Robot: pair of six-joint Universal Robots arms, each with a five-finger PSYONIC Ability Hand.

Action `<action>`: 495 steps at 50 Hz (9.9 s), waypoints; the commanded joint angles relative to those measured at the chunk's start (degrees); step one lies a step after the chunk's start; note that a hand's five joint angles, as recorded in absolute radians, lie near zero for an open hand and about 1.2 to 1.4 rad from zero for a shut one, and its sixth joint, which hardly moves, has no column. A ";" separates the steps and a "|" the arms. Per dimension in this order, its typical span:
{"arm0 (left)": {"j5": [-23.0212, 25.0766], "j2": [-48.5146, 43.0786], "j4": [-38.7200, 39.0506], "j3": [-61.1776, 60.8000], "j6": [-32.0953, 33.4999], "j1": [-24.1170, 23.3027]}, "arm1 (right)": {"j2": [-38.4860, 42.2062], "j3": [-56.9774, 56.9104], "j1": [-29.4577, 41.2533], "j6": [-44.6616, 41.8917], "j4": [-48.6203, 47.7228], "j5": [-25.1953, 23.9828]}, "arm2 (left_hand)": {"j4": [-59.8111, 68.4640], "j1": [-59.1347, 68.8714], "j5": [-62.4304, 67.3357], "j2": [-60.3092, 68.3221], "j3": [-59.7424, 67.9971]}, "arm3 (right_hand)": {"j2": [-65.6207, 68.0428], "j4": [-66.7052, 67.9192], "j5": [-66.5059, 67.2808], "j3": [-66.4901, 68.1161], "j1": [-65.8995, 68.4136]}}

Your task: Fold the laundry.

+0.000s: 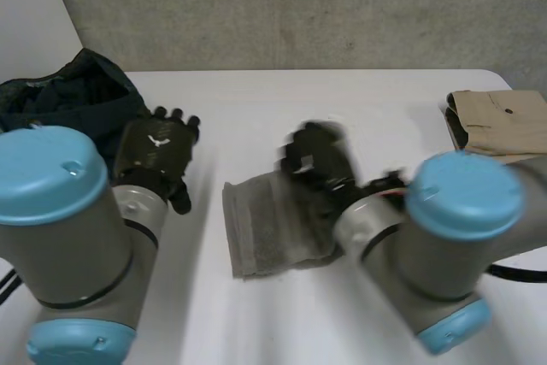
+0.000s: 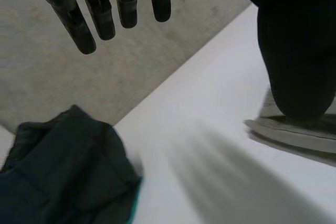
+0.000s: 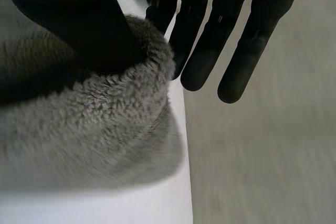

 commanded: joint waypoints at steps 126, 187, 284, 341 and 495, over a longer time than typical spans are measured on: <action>44.01 -4.16 -15.98 24.53 -13.42 2.52 | 16.83 -28.23 -45.36 51.08 -28.03 -9.15 | 0.40 1.32 -0.77 0.19 -0.10 | 12.67 11.37 12.11 11.91 18.58; 20.81 -1.43 -13.52 33.49 -10.62 17.44 | -16.35 2.31 -37.86 31.67 -15.55 -16.45 | 1.41 2.33 0.24 1.21 0.91 | -57.33 -58.63 -57.89 -58.09 -51.42; 37.07 -14.89 -2.53 9.42 2.41 26.60 | 11.49 -11.10 2.87 35.80 8.00 7.44 | 2.24 3.16 1.07 2.03 1.74 | -46.01 -47.31 -46.56 -46.77 -40.10; 18.87 -22.36 -1.56 13.63 -14.29 8.67 | 5.08 -13.21 -25.43 42.75 12.47 10.52 | 9.82 10.74 8.65 9.61 9.32 | 12.67 11.37 12.11 11.91 18.58; 18.96 -15.14 -0.51 13.10 -6.65 6.03 | 4.57 -21.32 -17.70 30.00 16.24 8.14 | 68.33 69.26 67.16 68.13 67.83 | -46.33 -47.63 -46.88 -47.09 -40.42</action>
